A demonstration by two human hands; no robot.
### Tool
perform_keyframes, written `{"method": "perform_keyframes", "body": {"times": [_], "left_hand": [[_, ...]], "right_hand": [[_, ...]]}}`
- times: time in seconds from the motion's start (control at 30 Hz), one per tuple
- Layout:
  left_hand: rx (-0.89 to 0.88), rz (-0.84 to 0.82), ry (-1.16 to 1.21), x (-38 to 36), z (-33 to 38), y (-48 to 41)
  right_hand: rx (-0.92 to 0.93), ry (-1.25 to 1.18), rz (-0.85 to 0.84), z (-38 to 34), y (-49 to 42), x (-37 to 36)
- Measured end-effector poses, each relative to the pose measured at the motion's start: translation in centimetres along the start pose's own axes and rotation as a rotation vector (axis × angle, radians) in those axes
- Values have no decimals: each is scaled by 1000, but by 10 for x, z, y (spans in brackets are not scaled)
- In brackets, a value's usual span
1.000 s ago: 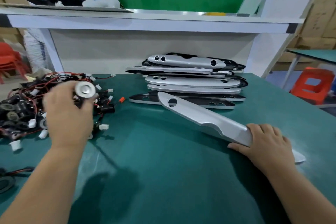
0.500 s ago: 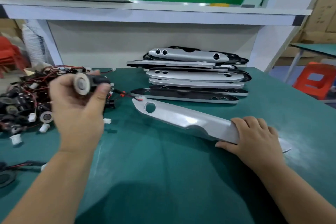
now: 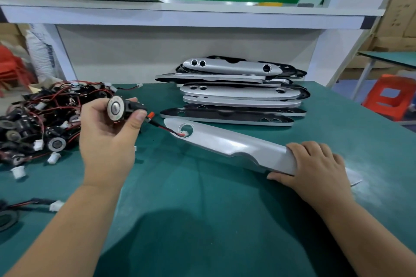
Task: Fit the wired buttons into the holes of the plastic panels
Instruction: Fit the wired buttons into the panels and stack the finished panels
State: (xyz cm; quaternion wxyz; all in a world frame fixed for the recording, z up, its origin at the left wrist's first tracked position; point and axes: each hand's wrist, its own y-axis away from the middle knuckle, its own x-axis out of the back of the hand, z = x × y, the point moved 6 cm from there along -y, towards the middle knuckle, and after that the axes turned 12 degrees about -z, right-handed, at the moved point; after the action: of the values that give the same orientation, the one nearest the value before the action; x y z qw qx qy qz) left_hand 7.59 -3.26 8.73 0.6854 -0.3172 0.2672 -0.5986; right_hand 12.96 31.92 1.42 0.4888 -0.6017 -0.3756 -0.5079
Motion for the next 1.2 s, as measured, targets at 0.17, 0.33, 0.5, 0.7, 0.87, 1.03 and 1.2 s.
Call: {"method": "perform_keyframes", "body": {"times": [0.17, 0.33, 0.5, 0.7, 0.87, 1.03, 1.2], "left_hand": [[55, -27, 4, -5, -10, 3], [-28, -62, 71, -10, 0, 3], [86, -241, -193, -19, -7, 8], [-61, -341, -607, -40, 8, 13], [-45, -352, -727, -39, 1, 15], [80, -450, -621, -40, -15, 16], [334, -438, -97, -33, -31, 18]], "right_hand": [[22, 60, 33, -3, 1, 3], [134, -23, 147, -11, 6, 8], [207, -117, 268, -17, 11, 18], [144, -155, 306, -4, 10, 21], [127, -173, 295, 2, 9, 21], [116, -198, 250, 5, 8, 20], [144, -182, 203, 4, 7, 18]]}}
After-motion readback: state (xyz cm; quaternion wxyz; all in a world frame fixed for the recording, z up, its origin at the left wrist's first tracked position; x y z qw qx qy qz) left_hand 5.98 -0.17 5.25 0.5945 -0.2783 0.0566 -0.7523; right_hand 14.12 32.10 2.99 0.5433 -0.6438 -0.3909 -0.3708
